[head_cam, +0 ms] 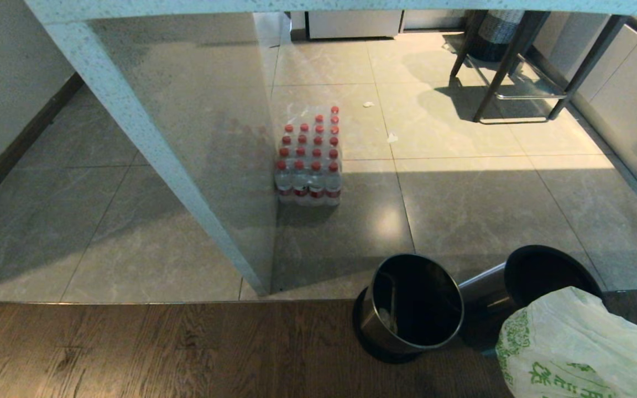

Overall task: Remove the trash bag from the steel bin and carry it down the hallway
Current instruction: Put the trash bag at the door

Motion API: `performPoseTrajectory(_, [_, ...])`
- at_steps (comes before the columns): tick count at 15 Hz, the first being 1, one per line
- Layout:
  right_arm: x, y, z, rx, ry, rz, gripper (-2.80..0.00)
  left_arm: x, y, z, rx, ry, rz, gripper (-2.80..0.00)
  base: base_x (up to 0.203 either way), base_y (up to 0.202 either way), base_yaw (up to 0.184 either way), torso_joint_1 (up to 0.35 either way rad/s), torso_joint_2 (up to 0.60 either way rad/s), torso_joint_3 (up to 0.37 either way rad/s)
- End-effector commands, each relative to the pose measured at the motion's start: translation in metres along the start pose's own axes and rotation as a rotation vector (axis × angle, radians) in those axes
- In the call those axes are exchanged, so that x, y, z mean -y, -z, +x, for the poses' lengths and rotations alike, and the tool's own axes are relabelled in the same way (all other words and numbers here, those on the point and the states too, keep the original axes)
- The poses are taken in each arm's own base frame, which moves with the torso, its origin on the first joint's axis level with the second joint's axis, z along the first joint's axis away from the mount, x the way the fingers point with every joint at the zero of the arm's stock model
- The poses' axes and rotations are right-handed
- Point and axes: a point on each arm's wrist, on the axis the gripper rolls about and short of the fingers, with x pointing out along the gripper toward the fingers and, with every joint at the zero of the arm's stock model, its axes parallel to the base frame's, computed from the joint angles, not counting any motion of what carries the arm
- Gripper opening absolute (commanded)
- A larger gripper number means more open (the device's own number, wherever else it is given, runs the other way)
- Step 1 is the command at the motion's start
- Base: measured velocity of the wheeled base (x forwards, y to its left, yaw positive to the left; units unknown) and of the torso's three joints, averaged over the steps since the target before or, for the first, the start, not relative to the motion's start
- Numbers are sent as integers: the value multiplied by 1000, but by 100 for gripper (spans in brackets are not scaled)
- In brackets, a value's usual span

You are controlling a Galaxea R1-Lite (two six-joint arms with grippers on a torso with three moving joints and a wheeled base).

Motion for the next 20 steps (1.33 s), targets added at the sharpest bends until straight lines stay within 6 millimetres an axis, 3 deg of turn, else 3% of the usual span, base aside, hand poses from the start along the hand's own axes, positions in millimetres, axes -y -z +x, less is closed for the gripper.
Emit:
performPoseTrajectory(1, [0, 1, -3, 37, 3, -2, -280, 0, 0, 0, -1, 0, -1, -280, 0, 0, 0, 2, 2, 202])
performPoseTrajectory(20, [0, 1, -3, 37, 2, -2, -280, 0, 0, 0, -1, 0, 1, -280, 0, 0, 0, 2, 2, 203])
